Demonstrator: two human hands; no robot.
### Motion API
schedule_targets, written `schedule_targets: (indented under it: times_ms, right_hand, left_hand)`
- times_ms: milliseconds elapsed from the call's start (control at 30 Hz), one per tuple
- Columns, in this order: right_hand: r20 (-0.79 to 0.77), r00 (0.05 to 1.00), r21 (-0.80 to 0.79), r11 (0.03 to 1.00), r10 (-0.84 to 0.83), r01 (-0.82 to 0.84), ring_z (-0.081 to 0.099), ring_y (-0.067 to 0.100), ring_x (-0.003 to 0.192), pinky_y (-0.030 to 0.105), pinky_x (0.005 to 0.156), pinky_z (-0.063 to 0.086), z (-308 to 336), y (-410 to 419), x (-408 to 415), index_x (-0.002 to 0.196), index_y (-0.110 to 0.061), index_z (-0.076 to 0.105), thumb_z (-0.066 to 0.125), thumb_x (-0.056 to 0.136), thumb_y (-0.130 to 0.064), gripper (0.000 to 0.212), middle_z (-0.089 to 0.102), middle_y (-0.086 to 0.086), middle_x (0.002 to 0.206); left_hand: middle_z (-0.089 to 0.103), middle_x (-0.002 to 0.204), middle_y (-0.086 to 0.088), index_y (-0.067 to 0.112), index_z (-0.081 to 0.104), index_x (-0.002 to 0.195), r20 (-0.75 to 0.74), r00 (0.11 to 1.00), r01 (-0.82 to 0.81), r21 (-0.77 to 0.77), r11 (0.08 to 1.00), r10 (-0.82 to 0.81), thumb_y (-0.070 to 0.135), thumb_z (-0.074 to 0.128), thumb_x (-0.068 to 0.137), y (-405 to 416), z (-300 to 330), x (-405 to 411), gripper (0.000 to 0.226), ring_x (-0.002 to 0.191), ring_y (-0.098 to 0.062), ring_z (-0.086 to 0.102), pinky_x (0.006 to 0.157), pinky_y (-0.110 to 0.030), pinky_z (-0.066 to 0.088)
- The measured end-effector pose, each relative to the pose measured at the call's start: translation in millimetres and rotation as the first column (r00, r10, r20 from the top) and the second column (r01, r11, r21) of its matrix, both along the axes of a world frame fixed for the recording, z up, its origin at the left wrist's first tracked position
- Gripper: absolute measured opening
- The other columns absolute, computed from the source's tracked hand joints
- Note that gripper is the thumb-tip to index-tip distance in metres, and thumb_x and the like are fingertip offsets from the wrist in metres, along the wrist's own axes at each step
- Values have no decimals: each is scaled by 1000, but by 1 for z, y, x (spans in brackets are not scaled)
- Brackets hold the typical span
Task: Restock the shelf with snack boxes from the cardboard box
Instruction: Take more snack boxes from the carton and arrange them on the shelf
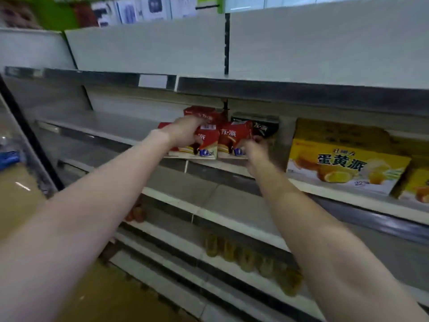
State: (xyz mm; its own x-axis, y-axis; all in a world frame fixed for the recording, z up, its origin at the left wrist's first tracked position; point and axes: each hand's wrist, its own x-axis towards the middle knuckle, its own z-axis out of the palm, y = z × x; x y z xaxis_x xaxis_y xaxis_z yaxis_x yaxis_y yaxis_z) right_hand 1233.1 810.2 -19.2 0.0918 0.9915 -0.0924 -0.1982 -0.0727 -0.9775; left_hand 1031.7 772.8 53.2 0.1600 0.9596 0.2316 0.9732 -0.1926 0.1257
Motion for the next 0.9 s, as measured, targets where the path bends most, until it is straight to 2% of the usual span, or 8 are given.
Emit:
schedule_targets:
  times_ms: [100,300,367,467,533,633,833,900]
  right_hand:
    - [65,998,12,1000,24,-25,56,24,102,42,97,48,-1,18,-17,121,-17,52,66,81,-2,44,63,4,108]
    - [349,937,145,987,20,-75,59,26,121,45,107,45,1,54,-49,134,-1,52,80,77,4,64,61,12,130]
    - [450,893,157,986,-23,-54,59,30,121,47,107,45,-3,69,-63,133,-3,55,83,77,-5,63,62,16,131]
    - [695,714,159,986,-82,-41,62,25,118,35,99,48,-3,78,-80,133,-14,58,83,78,-34,63,65,5,127]
    - [705,704,168,985,-89,-44,62,25,117,33,94,48,-4,85,-90,134,-13,58,81,81,-32,61,65,5,124]
    - [718,675,230,973,-173,5,61,29,118,31,91,47,-10,92,-104,135,-10,57,75,87,-27,54,64,11,130]
    - [754,552,298,934,-356,195,62,40,107,37,76,44,-16,101,-124,126,0,49,60,95,-19,37,65,23,119]
    - [769,522,303,930,-368,209,61,40,106,33,72,38,-18,103,-127,126,-1,49,56,97,-17,33,65,23,118]
  left_hand:
    - [55,142,-9,21,47,144,-2,999,35,-27,999,-35,27,77,84,24,1,-18,68,127,-30,54,105,-38,45]
    - [51,144,-9,26,43,146,-19,995,100,-24,995,-100,30,73,87,63,-6,-52,66,126,-30,52,105,-39,43]
    - [50,145,-9,23,44,145,-16,991,135,-31,990,-136,29,77,84,78,-10,-62,69,128,-29,50,104,-35,41]
    - [52,141,-7,27,47,138,26,984,177,-54,983,-176,29,81,79,98,-14,-78,68,123,-28,52,100,-37,44]
    - [55,133,-6,30,47,126,81,972,223,-36,974,-220,26,81,79,111,-17,-86,59,117,-28,54,92,-36,46]
    - [55,133,-4,24,50,127,115,946,305,-2,952,-303,24,79,82,125,-21,-96,54,120,-27,53,84,-27,38]
    - [51,141,2,35,47,138,6,919,394,16,919,-394,41,83,74,137,-16,-130,74,124,-23,50,98,-33,43]
    - [54,138,0,30,50,135,56,922,384,-4,923,-383,38,85,72,144,-17,-143,73,121,-24,54,99,-39,48]
